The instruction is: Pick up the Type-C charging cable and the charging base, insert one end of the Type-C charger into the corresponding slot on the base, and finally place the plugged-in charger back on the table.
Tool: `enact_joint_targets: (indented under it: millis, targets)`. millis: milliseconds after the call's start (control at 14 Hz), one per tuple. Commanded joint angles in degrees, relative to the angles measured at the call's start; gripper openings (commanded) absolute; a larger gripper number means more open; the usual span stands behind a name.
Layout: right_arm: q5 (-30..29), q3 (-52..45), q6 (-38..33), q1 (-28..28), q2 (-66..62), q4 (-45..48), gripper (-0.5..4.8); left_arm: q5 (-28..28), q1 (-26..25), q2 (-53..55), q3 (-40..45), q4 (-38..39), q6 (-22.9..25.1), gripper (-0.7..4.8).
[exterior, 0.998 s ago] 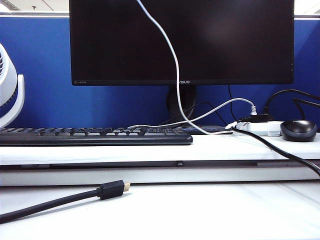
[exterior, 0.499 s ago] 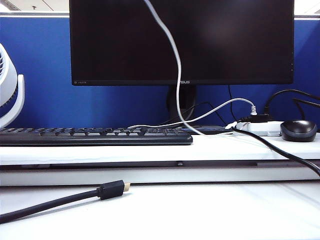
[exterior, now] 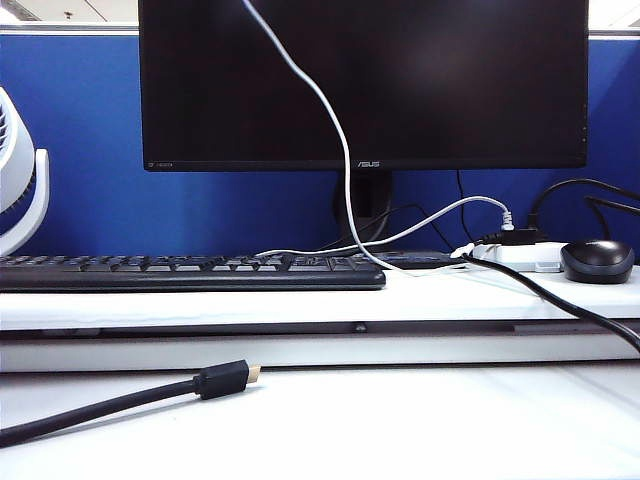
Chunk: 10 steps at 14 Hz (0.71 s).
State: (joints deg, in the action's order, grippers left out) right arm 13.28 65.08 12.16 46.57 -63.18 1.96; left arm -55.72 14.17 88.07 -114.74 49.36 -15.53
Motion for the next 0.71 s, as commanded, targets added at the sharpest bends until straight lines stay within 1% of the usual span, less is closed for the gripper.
enact_joint_targets:
  millis: [71,285,356,570,713]
  targets:
    - [-0.2,-6.5,0.2,-3.5,0.4,9.0,-0.01,7.5,1.8,0.2,-0.2,4.9,6.6,3.4]
    - [-1.0,-14.6,-0.6,-8.5,0.4,17.6,-0.01,8.4,3.3,1.9,-0.1,5.7,6.5,3.4]
    - [-2.4,-18.1,-2.9,-10.6,0.3,20.2,-0.01,8.4,3.4,3.1,-0.1,6.0,6.5,3.4]
    - [-4.7,-25.1,-6.6,-13.7,0.2,23.9,-0.01,8.4,3.4,5.0,-0.1,5.8,5.9,3.4]
    - [-4.7,-29.2,-6.7,-13.8,0.2,25.2,-0.01,8.3,3.7,6.0,0.2,5.8,5.9,3.37]
